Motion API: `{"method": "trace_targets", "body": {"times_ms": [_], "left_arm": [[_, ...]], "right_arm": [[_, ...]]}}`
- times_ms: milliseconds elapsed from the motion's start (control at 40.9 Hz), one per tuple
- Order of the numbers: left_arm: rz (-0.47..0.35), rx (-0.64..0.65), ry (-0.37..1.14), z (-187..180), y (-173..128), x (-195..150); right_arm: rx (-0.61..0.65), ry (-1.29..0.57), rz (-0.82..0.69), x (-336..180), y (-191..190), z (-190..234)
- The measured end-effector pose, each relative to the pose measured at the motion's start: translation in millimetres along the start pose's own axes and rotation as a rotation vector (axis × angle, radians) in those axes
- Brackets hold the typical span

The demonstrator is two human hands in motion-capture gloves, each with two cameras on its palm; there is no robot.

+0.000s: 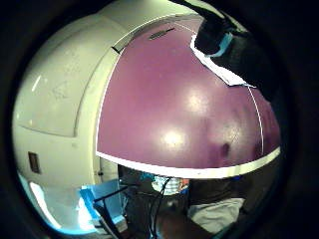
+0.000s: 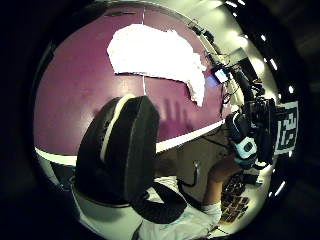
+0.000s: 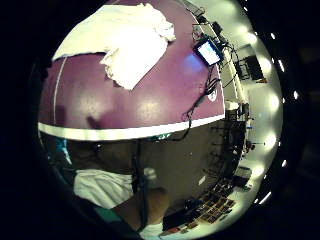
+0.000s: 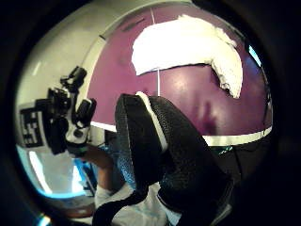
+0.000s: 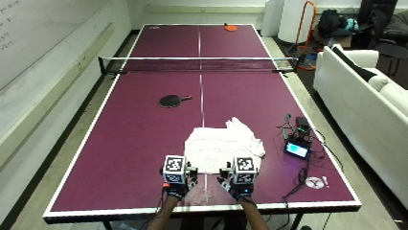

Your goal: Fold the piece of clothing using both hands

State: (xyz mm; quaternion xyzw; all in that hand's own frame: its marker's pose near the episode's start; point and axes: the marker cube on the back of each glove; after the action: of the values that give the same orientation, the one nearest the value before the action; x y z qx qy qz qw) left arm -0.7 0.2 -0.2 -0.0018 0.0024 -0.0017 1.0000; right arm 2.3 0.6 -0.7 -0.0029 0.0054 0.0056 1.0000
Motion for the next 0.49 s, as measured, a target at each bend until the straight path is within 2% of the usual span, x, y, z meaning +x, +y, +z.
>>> {"method": "trace_targets", "body": {"times_ms": [196,342,489], "left_arm": [[-0.013,-0.006,-0.007,-7.6,3.8,-2.9],[0.001,0.002,0.005,-6.4,2.1,0.8],[0.018,-0.007,0.006,-6.4,2.2,6.0]], "right_arm": [[-0.012,0.026,0.033,3.4,1.9,-6.1],[0.035,0.002,-0.003,7.5,-15.8,6.5],[0.006,0.004,0.009,5.7,2.6,-12.1]]}}
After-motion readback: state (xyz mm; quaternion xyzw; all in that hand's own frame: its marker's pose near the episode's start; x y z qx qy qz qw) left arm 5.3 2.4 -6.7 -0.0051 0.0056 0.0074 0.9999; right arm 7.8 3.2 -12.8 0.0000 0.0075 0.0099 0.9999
